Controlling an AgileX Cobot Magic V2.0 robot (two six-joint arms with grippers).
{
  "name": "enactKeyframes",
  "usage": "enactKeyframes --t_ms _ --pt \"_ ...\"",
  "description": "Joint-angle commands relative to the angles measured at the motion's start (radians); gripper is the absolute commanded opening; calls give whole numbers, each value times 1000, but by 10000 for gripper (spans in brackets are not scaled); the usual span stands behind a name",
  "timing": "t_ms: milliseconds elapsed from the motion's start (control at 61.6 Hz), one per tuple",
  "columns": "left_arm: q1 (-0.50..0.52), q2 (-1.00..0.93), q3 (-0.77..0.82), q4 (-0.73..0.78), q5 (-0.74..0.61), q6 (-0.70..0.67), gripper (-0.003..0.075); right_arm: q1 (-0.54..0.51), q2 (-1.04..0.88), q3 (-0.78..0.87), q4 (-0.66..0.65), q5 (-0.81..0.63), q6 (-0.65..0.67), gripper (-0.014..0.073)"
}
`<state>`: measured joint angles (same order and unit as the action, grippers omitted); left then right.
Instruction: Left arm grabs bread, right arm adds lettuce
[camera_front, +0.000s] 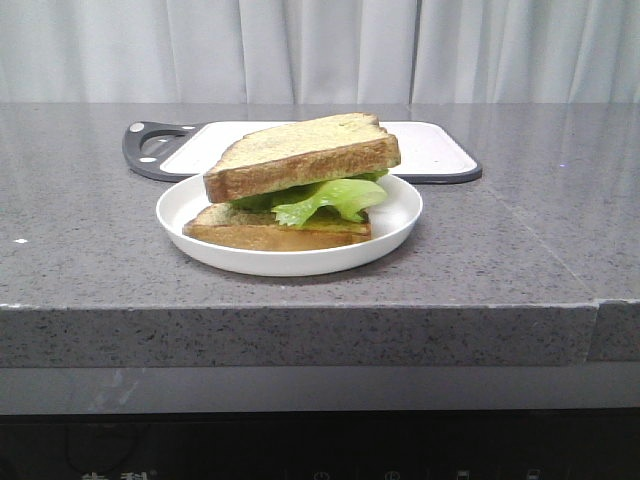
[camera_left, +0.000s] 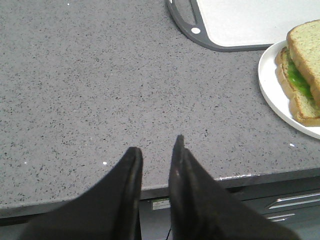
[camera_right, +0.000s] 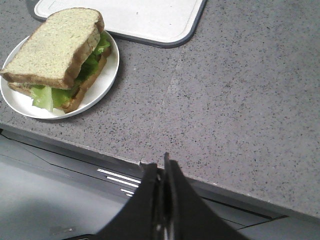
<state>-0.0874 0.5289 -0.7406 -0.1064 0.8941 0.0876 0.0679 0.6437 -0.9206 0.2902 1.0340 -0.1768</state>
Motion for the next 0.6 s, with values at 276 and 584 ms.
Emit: enactKeyframes --t_ms 276,584 --pt "-1 3 -23 -26 -92 -12 -20 -5 0 -23 11 -39 -3 -66" --pt "-1 3 -23 -26 -97 -12 -20 -5 0 -23 11 -39 -3 -66"
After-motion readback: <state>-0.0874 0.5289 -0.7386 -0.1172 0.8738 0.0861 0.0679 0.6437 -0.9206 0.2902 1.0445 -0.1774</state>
